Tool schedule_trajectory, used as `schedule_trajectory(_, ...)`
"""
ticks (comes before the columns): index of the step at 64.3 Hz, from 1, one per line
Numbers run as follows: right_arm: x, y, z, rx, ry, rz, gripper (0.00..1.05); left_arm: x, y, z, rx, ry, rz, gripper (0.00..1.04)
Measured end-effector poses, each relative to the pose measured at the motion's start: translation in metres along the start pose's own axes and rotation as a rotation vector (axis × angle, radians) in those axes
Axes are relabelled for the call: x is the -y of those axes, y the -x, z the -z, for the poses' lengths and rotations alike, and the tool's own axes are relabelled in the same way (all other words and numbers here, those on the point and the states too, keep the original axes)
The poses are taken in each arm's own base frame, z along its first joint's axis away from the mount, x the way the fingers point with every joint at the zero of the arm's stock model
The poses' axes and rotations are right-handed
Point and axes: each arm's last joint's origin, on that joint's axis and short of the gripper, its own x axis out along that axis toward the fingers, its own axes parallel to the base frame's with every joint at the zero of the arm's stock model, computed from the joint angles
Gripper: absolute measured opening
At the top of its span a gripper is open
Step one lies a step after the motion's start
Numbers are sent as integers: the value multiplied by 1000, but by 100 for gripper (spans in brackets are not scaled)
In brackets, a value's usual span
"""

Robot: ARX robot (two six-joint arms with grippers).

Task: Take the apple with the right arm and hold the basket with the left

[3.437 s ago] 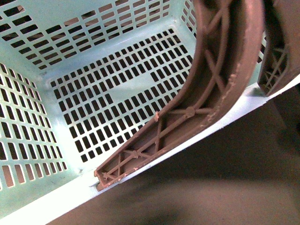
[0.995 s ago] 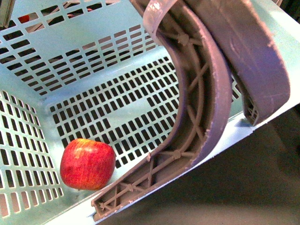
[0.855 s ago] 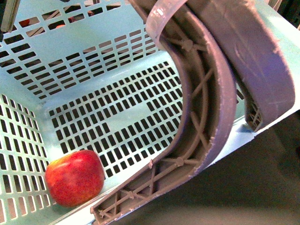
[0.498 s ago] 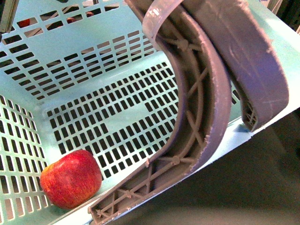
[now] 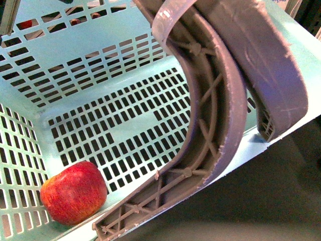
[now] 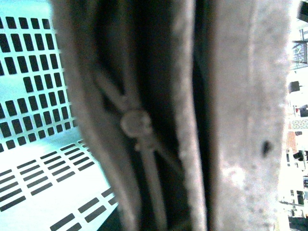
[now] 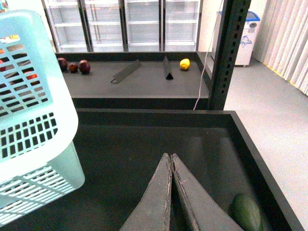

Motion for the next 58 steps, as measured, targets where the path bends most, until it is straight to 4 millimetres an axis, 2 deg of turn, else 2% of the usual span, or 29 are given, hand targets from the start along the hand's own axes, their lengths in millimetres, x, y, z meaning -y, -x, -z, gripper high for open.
schedule_trajectory(20,0,5,0,0,0,0,2,0,0,0,0,0,0,14)
schedule_trajectory(28,0,16,3,-12,0,-1,2,0,0,0,1,0,0,14)
schedule_trajectory(58,0,16,3,-6,1,0,3,0,0,0,0,0,0,14)
